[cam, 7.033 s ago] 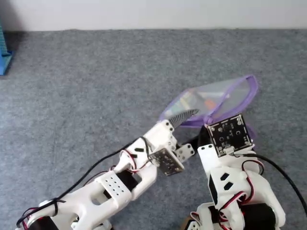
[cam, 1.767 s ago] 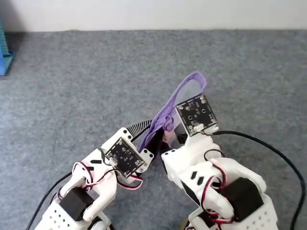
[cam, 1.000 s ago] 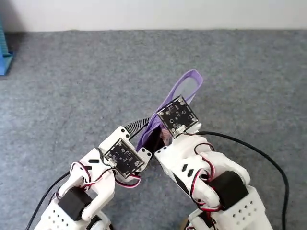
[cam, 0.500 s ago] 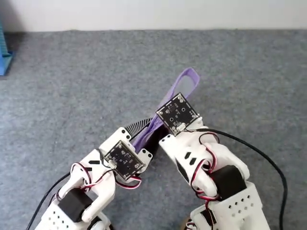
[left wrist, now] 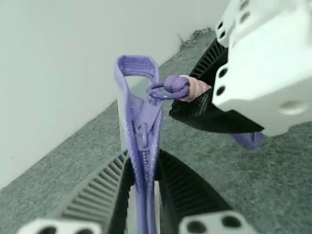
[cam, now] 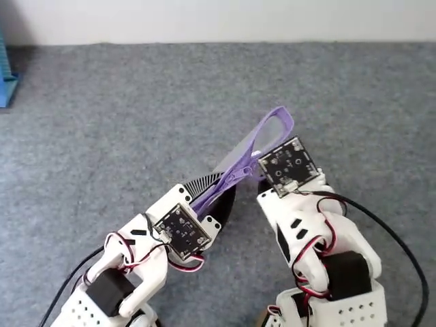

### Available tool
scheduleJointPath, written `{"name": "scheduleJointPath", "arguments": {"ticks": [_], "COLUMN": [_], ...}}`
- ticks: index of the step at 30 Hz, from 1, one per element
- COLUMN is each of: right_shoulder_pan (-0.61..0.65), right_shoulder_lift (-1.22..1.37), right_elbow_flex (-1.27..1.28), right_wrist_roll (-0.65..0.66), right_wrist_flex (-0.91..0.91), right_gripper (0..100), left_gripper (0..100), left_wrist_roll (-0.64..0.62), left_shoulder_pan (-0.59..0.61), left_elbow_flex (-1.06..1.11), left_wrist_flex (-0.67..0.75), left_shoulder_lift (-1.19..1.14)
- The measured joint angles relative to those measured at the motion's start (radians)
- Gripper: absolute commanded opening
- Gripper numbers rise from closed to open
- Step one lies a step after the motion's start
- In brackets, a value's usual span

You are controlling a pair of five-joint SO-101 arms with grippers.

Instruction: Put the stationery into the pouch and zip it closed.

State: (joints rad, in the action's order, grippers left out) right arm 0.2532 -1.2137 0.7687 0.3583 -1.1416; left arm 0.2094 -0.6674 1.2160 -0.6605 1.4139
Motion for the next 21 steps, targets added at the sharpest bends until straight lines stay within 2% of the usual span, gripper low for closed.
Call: {"name": "scheduleJointPath", "arguments": {"ticks": [4, 6, 9, 14, 21], "right_shoulder_pan": [0.018, 0.064, 0.153, 0.296, 0.310], "right_shoulder_lift": [-0.003, 0.000, 0.014, 0.012, 0.012], "right_elbow_flex": [-0.002, 0.000, 0.000, 0.000, 0.002], "right_wrist_roll": [0.000, -0.009, -0.092, -0.172, -0.175], "right_wrist_flex": [-0.044, -0.080, -0.095, -0.097, -0.061], "right_gripper": [3.7, 11.1, 21.7, 15.1, 11.2], "left_gripper": [1, 1, 1, 1, 1], "left_wrist_roll": [0.002, 0.002, -0.003, -0.005, -0.005], "left_shoulder_pan": [-0.002, -0.002, 0.002, 0.002, 0.006], "left_elbow_flex": [0.002, 0.002, 0.002, 0.002, 0.000], "left_wrist_flex": [0.000, 0.000, 0.000, 0.000, 0.000], "left_shoulder_lift": [0.000, 0.000, 0.000, 0.000, 0.000]}}
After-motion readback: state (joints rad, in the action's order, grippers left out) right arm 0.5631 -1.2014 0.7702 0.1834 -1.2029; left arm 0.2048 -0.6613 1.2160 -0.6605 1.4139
